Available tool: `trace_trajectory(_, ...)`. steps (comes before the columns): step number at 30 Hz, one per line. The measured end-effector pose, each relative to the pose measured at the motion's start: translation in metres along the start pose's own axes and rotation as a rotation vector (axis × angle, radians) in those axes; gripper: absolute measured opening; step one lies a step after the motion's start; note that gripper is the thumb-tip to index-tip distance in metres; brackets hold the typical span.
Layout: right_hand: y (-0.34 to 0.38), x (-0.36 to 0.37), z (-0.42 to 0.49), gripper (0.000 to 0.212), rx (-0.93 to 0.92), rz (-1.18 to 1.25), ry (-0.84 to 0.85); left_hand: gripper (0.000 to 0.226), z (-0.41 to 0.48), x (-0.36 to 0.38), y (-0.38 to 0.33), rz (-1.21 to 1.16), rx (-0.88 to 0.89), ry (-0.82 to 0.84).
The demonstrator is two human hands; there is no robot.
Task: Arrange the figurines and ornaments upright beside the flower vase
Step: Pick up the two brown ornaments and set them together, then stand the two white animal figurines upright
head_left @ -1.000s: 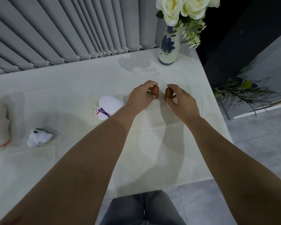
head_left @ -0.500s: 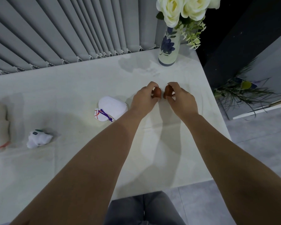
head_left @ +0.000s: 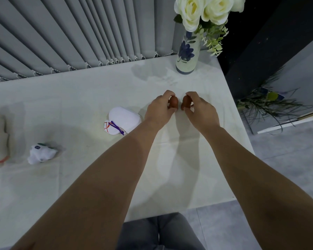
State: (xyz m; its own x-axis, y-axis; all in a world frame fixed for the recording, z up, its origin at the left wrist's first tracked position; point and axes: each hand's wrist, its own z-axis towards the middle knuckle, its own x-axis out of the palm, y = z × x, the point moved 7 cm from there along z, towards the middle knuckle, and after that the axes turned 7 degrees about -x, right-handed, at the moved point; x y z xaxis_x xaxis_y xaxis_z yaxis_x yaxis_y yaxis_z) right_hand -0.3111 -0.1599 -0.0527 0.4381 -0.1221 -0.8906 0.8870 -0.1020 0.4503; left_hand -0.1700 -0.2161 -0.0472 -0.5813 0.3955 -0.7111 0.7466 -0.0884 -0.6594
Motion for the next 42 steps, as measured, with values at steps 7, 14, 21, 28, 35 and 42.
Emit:
trace_trajectory(7, 0.005, -0.013, -0.007, 0.048, -0.003, 0.012, -0.09, 0.055, -0.011, -0.009, 0.006, -0.036, -0.06, -0.019)
trace_trajectory(14, 0.048, -0.035, -0.028, 0.044, -0.067, 0.051, -0.259, 0.047, -0.058, -0.044, 0.023, -0.103, -0.03, -0.214)
trace_trajectory(21, 0.117, -0.008, -0.045, 0.045, -0.284, -0.017, -0.138, 0.037, -0.123, -0.086, 0.071, -0.067, -0.106, -0.406)
trace_trajectory(28, 0.177, 0.032, -0.06, 0.049, -0.384, -0.012, 0.008, 0.035, -0.173, -0.132, 0.147, 0.075, -0.218, -0.508)
trace_trajectory(35, 0.223, 0.076, -0.059, 0.059, -0.352, -0.227, 0.041, 0.04, -0.197, -0.176, 0.221, 0.179, -0.247, -0.471)
trace_trajectory(42, 0.225, 0.103, -0.054, 0.069, -0.202, -0.379, 0.097, 0.053, -0.2, -0.203, 0.283, 0.408, -0.344, -0.379)
